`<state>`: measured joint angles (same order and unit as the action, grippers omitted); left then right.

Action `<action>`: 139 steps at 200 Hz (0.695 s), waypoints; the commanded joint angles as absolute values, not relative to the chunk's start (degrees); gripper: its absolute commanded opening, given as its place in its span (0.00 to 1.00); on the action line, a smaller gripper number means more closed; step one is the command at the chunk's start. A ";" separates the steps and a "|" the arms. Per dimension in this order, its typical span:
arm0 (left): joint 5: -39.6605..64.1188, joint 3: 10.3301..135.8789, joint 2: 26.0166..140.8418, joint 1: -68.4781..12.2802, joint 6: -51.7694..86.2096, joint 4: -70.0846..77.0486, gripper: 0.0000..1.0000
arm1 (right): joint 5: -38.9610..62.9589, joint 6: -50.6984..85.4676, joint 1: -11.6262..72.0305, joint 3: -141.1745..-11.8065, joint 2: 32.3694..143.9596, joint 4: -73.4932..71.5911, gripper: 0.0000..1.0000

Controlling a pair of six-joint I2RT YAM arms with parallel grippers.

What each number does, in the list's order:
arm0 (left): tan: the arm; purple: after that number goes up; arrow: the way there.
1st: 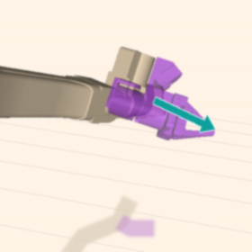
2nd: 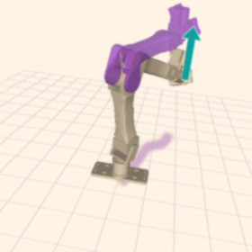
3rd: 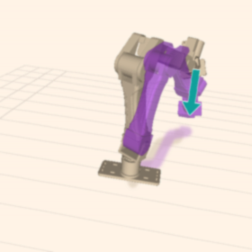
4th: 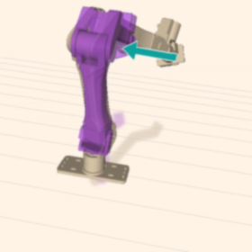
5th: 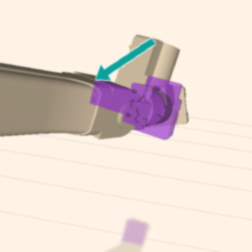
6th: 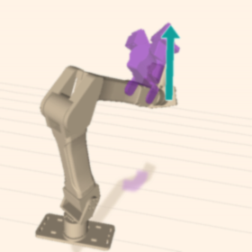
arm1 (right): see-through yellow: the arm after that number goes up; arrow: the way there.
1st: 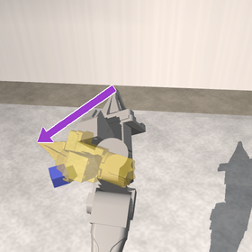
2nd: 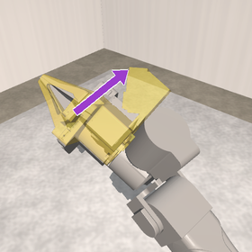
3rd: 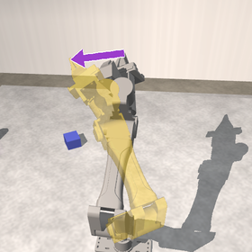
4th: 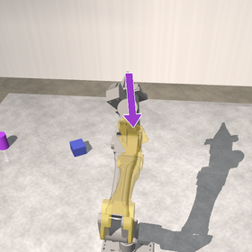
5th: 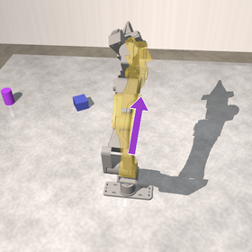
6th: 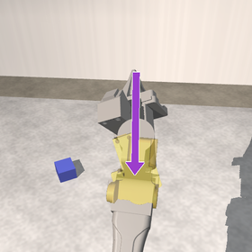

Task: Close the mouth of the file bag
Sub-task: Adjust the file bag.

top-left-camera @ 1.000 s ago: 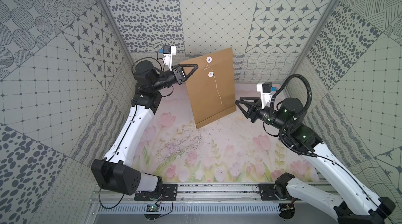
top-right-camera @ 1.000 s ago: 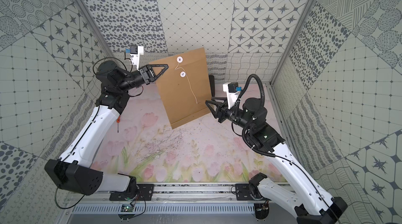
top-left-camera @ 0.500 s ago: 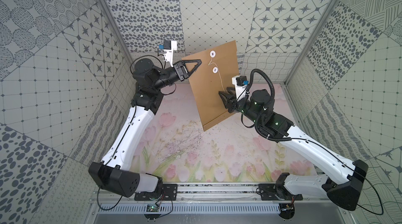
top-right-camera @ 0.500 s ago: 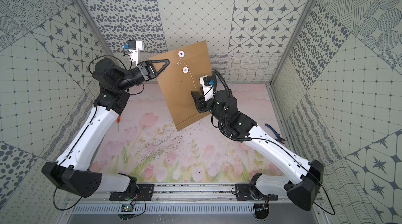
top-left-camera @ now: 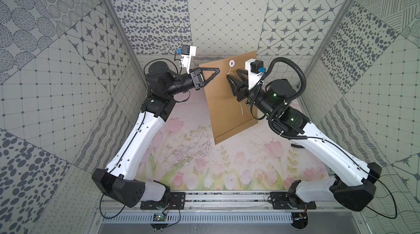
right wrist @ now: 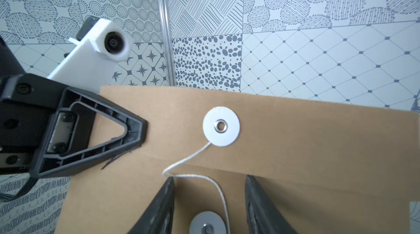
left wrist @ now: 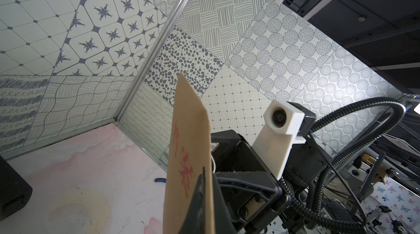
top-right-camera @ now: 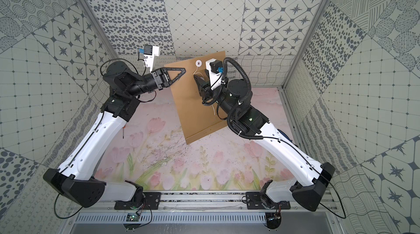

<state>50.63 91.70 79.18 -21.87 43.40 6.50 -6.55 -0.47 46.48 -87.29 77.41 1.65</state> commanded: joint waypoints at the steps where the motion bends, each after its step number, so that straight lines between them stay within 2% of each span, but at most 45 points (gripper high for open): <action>1: 52.99 93.57 79.19 -23.29 36.98 5.28 0.00 | -0.46 -1.38 46.76 -88.24 78.29 2.21 0.46; 29: 51.21 94.11 79.11 -23.31 32.05 1.08 0.00 | 14.75 1.65 47.06 -87.31 76.59 3.93 0.39; 66: 49.56 93.65 79.63 -23.32 28.83 -0.97 0.00 | 22.39 3.95 48.01 -82.23 72.68 8.42 0.35; 139: 50.95 98.80 79.89 -22.32 30.18 -0.19 0.00 | 13.53 8.17 46.85 -65.50 64.60 8.35 0.34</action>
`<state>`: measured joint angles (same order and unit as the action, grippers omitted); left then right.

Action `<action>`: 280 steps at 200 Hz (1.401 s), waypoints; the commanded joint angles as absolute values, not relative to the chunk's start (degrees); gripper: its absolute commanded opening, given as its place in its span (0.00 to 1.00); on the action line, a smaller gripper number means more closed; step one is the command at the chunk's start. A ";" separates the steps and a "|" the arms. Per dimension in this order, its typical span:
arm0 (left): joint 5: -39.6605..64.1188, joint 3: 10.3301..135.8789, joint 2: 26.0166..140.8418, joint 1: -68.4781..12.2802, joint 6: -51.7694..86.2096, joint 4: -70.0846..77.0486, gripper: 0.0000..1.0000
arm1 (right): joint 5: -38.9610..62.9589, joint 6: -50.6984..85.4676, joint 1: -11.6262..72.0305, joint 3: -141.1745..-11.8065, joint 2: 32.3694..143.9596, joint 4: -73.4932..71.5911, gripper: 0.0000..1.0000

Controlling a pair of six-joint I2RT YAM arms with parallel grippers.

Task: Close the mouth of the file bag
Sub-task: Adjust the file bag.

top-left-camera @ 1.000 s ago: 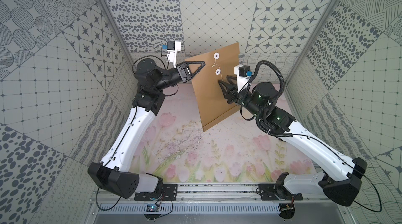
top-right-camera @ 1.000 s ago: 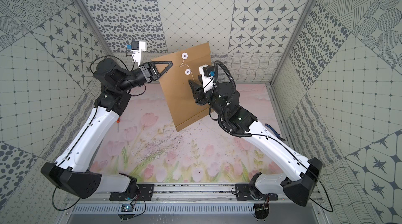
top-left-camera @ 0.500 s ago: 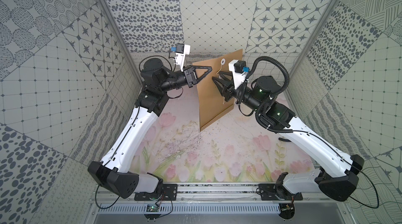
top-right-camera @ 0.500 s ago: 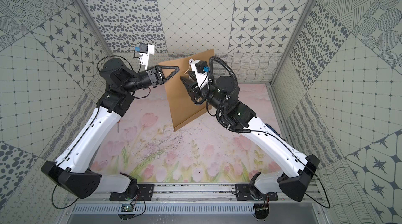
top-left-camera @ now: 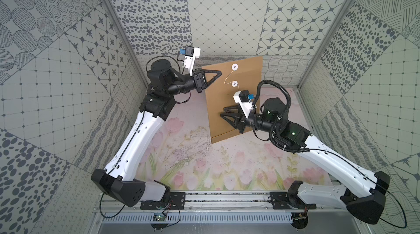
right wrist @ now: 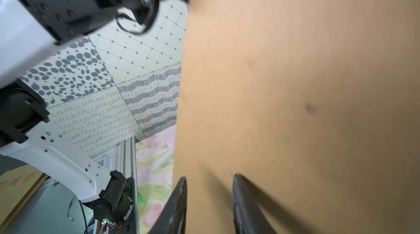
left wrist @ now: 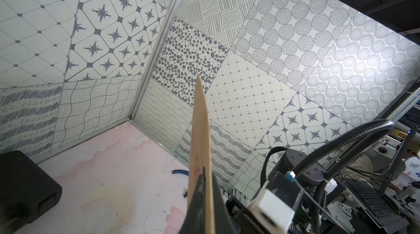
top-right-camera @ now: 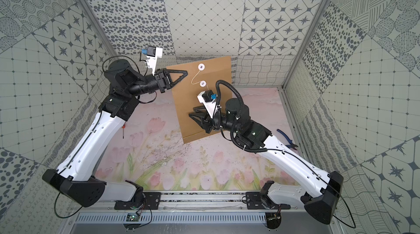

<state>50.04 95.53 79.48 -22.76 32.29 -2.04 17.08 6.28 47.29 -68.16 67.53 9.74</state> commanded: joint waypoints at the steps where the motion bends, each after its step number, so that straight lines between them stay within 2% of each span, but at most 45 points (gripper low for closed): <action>1: 50.96 98.84 79.89 -22.28 30.21 -0.14 0.00 | 13.18 8.17 46.85 -65.45 64.47 8.35 0.34; 51: 49.65 101.76 80.52 -21.75 33.83 1.41 0.00 | -1.76 10.63 45.74 -59.76 59.72 7.19 0.39; 90: 51.27 101.95 80.61 -21.87 37.02 3.09 0.00 | -8.33 9.86 44.38 -57.48 59.17 1.77 0.42; 121: 52.81 102.04 80.44 -22.46 39.04 4.26 0.00 | -1.79 12.61 38.85 -56.37 59.93 -3.40 0.43; 190: 54.13 102.13 80.40 -23.29 36.57 1.16 0.00 | 7.83 11.06 39.00 -58.87 61.61 -4.31 0.40; 248: 54.52 102.99 81.21 -23.36 35.87 0.91 0.00 | 14.99 16.56 35.84 -57.31 60.49 -4.79 0.40; 280: 54.67 102.95 81.46 -24.06 35.96 1.28 0.00 | 13.73 16.39 35.71 -58.85 62.22 -4.30 0.36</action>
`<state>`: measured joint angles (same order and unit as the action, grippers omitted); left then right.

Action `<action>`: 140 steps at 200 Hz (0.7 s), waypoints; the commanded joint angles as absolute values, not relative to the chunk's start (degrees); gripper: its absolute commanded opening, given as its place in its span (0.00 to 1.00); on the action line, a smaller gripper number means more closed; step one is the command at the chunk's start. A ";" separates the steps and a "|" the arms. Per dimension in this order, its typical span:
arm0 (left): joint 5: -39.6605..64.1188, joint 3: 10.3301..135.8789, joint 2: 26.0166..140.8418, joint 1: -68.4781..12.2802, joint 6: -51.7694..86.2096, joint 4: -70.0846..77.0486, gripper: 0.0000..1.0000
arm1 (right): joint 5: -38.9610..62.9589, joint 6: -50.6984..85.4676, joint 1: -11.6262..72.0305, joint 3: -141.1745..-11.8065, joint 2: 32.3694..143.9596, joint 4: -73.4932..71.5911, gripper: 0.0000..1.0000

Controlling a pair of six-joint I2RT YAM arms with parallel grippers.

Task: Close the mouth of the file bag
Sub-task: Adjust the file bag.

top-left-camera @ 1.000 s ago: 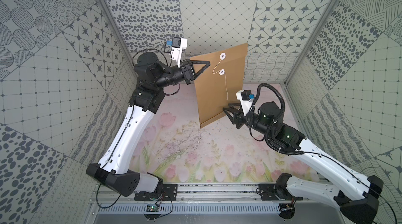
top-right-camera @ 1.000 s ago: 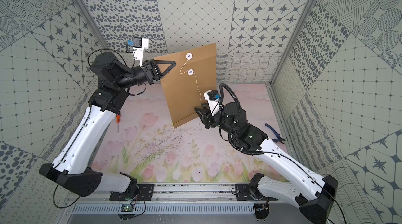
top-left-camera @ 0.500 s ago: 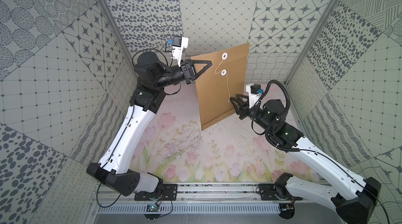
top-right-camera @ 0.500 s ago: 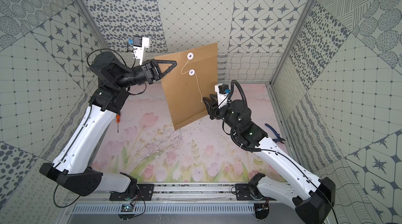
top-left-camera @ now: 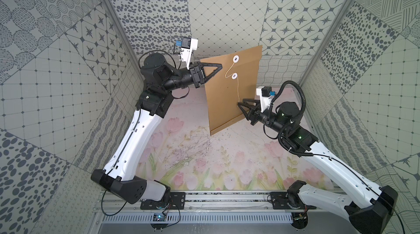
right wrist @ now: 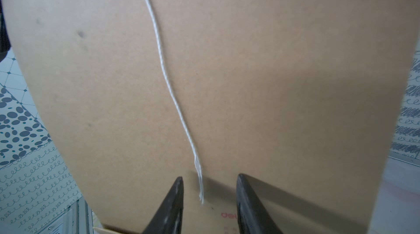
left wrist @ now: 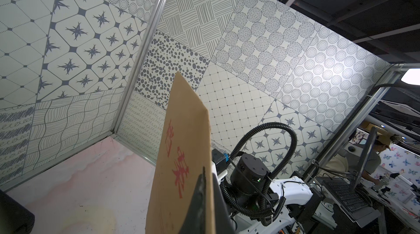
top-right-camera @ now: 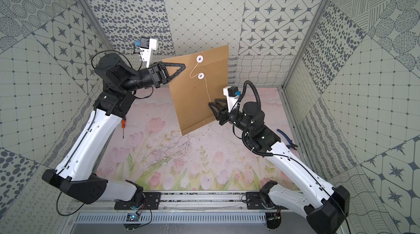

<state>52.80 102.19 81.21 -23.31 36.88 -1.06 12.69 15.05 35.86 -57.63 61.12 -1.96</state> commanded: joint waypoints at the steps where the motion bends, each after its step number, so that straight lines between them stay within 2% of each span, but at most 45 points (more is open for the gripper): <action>1: 54.67 102.98 81.47 -24.11 36.00 1.30 0.00 | 13.68 16.41 35.70 -58.91 62.27 -4.30 0.36; 109: 54.23 103.80 83.62 -26.32 35.54 1.06 0.00 | 10.46 18.45 37.46 -62.22 67.72 -7.83 0.22; 140: 54.32 103.84 83.76 -26.38 35.29 1.13 0.00 | 9.83 18.42 37.80 -62.84 68.55 -7.52 0.15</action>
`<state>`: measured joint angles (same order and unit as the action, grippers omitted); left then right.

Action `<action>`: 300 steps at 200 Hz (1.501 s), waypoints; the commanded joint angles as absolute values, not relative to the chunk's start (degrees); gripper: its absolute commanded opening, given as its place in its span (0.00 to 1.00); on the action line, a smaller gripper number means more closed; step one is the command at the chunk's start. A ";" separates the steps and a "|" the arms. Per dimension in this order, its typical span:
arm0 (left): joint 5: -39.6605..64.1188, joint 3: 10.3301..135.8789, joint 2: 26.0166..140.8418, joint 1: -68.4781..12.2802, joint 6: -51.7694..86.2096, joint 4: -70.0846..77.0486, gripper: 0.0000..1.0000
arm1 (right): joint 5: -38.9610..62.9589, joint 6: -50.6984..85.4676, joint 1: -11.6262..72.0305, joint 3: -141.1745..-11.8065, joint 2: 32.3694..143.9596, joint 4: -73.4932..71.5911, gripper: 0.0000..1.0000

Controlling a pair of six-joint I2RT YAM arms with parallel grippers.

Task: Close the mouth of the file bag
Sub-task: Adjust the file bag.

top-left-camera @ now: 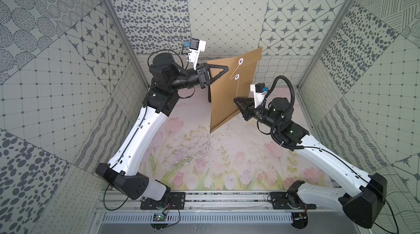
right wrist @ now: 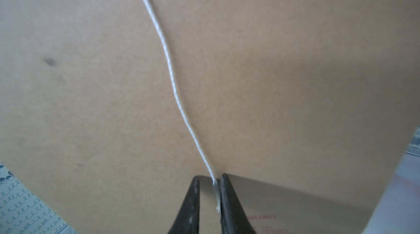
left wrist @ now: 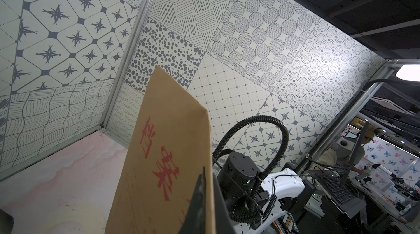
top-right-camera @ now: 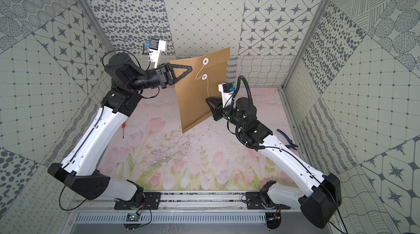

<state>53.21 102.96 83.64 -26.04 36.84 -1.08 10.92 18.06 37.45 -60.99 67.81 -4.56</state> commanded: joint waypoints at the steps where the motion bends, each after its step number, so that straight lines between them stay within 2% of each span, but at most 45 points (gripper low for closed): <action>1: 54.32 103.86 83.76 -26.38 35.31 1.09 0.00 | 9.75 18.40 37.84 -62.84 68.55 -7.49 0.14; 39: 53.35 103.80 83.37 -26.39 33.51 -1.03 0.00 | 9.40 18.28 37.78 -63.02 68.23 -6.87 0.00; 76: 49.45 103.42 82.53 -25.91 28.87 -5.59 0.00 | 13.24 19.14 37.75 -62.28 65.36 -5.87 0.00; 136: 48.32 100.93 83.96 -21.64 31.70 -1.01 0.00 | 23.97 21.20 40.87 -61.81 60.33 -1.10 0.00; 232: 48.66 97.65 85.07 -20.54 30.17 -0.98 0.00 | 28.89 16.18 44.72 -69.02 60.31 6.71 0.00; 254: 49.22 97.73 85.13 -20.52 30.26 -0.94 0.00 | 26.21 12.79 45.13 -70.44 61.00 10.19 0.00; 275: 49.22 97.97 84.67 -20.22 31.03 -0.97 0.00 | 14.20 9.53 44.30 -69.73 61.51 13.71 0.00; 300: 49.92 99.93 84.28 -20.19 33.33 -0.90 0.00 | 5.96 7.06 43.57 -65.56 61.72 12.50 0.37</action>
